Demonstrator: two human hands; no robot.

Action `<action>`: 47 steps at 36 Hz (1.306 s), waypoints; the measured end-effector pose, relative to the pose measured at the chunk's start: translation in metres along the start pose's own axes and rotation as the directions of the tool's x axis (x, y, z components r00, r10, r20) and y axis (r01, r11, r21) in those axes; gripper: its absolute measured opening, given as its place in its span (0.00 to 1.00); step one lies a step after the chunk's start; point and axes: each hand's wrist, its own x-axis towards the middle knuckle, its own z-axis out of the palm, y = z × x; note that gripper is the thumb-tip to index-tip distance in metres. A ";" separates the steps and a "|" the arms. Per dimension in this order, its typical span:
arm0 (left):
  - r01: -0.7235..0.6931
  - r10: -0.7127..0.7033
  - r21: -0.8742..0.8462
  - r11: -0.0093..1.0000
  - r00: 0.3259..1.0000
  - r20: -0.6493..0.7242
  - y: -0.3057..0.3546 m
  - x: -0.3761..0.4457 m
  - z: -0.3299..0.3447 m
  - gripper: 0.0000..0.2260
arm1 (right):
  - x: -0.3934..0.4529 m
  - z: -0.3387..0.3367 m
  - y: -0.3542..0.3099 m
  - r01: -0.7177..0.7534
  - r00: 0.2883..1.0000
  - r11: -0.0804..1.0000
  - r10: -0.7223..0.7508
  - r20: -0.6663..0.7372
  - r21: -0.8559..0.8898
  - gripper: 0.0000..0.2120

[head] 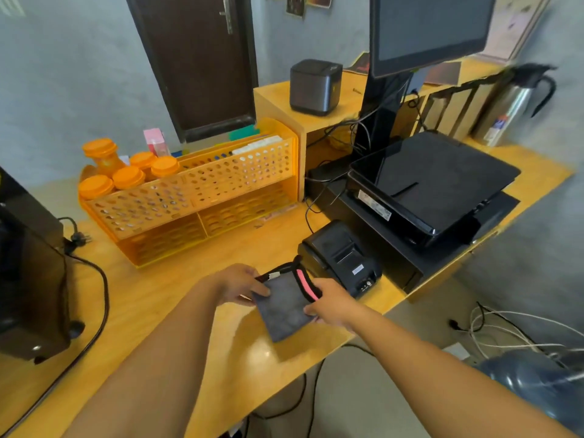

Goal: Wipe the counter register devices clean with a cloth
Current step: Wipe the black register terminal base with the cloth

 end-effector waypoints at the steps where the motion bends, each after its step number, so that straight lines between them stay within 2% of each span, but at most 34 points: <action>1: -0.005 0.006 -0.029 1.000 0.999 0.034 0.007 -0.004 -0.007 0.10 | -0.004 -0.008 -0.007 0.029 1.000 1.000 -0.029 0.006 0.012 0.11; 5: -0.052 0.058 -0.116 0.992 0.997 0.051 0.055 -0.019 -0.025 0.09 | -0.018 -0.059 -0.033 0.076 0.997 0.994 -0.077 0.011 0.073 0.10; 10: -0.194 0.179 -0.208 0.959 0.980 -0.088 0.123 -0.030 -0.014 0.15 | -0.022 -0.132 -0.060 0.123 0.992 0.985 -0.126 0.018 0.118 0.15; 12: -0.256 0.226 -0.240 0.936 0.963 -0.149 0.152 -0.028 0.001 0.18 | -0.020 -0.165 -0.061 0.116 0.993 0.982 -0.118 0.003 0.150 0.11; 14: -0.310 0.267 -0.266 0.913 0.946 -0.186 0.176 -0.025 0.017 0.16 | -0.020 -0.197 -0.058 0.098 0.995 0.970 -0.098 -0.009 0.224 0.08; 17: -0.358 0.306 -0.277 0.892 0.928 -0.213 0.206 -0.021 0.048 0.12 | -0.018 -0.246 -0.047 0.070 0.997 0.965 -0.057 -0.058 0.253 0.10; 21: -0.372 0.303 -0.271 0.887 0.915 -0.265 0.239 -0.012 0.096 0.08 | -0.018 -0.304 -0.022 0.026 0.991 0.994 -0.012 -0.133 0.105 0.15; 24: -0.369 0.290 -0.272 0.889 0.912 -0.289 0.254 0.003 0.131 0.10 | -0.014 -0.334 0.006 0.029 0.986 0.999 -0.024 -0.165 0.026 0.24; 26: -0.360 0.281 -0.250 0.899 0.911 -0.303 0.259 0.013 0.151 0.11 | -0.014 -0.344 0.022 0.011 0.986 0.997 -0.023 -0.163 -0.071 0.25; 28: -0.368 0.273 -0.231 0.901 0.893 -0.359 0.261 0.024 0.167 0.09 | -0.014 -0.348 0.033 -0.016 0.977 0.960 -0.044 -0.208 -0.279 0.19; 29: -0.381 0.269 -0.226 0.897 0.873 -0.406 0.262 0.030 0.176 0.08 | -0.013 -0.350 0.038 -0.027 0.969 0.922 -0.070 -0.236 -0.386 0.20; 33: -0.437 0.268 -0.192 0.879 0.784 -0.560 0.260 0.048 0.201 0.08 | -0.012 -0.346 0.041 0.034 0.930 0.799 -0.246 -0.275 -0.601 0.27; 37: -0.465 0.181 -0.331 0.821 0.762 -0.621 0.259 0.052 0.219 0.14 | -0.012 -0.332 0.040 0.159 0.898 0.595 -0.419 -0.136 -0.788 0.33; 39: -0.470 0.130 -0.416 0.778 0.770 -0.625 0.259 0.053 0.224 0.17 | -0.011 -0.325 0.040 0.239 0.886 0.579 -0.459 -0.069 -0.779 0.30; 42: -0.455 0.067 -0.538 0.709 0.804 -0.592 0.261 0.053 0.228 0.19 | -0.005 -0.313 0.041 0.360 0.825 0.617 -0.561 -0.070 -0.700 0.24; 44: -0.437 0.047 -0.564 0.701 0.817 -0.575 0.261 0.053 0.230 0.17 | 0.002 -0.305 0.041 0.405 0.802 0.581 -0.596 -0.030 -0.706 0.26; 47: -0.409 0.034 -0.601 0.686 0.844 -0.536 0.264 0.050 0.226 0.17 | 0.017 -0.297 0.041 0.410 0.816 0.460 -0.570 0.093 -0.788 0.33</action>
